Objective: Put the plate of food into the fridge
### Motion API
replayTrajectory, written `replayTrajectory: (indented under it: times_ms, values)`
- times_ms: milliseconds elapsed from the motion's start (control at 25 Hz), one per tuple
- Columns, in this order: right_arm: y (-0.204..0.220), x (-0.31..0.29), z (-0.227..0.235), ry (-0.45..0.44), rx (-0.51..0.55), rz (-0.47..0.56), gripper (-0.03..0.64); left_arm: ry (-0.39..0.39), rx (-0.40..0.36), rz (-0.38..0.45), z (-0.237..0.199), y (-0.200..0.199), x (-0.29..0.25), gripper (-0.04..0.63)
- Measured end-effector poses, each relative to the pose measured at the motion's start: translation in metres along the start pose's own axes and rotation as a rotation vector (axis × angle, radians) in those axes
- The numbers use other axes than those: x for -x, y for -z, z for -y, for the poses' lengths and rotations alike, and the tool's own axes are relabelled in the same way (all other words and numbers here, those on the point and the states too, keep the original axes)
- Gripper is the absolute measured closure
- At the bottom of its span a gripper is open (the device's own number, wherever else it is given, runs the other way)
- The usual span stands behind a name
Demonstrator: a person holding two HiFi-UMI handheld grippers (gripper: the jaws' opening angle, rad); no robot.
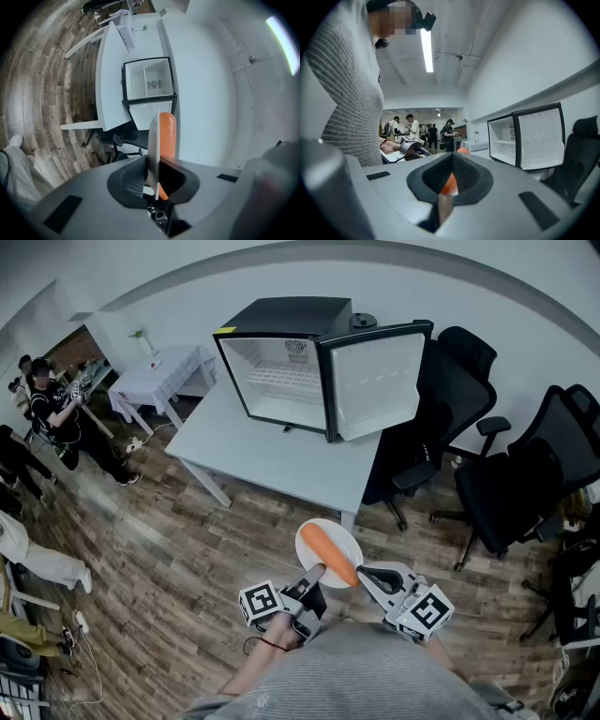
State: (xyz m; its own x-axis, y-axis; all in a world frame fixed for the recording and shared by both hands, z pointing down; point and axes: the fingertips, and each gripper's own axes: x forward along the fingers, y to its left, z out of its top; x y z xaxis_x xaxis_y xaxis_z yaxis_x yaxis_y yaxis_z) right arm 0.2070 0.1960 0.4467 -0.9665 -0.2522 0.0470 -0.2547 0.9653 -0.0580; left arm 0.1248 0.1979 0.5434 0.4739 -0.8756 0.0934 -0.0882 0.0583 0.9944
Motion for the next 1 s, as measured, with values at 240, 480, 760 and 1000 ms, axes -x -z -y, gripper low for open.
replayTrajectory:
  times_ms: [240,480,760,1000]
  values:
    - [0.001,0.004,-0.002,-0.004,0.0,0.003,0.604,0.009,0.024,0.0,0.009,0.011,-0.003,0.543]
    - [0.0,0.006,0.001,0.002,-0.002,0.007,0.604,0.034,0.046,0.0,0.015,0.012,-0.007,0.543]
    - [-0.007,0.005,-0.004,-0.05,-0.062,0.067,0.603,0.012,0.022,-0.002,0.01,0.013,-0.004,0.543]
    - [-0.006,0.005,-0.007,-0.054,-0.05,0.063,0.603,-0.004,0.014,0.002,0.003,0.013,0.0,0.543]
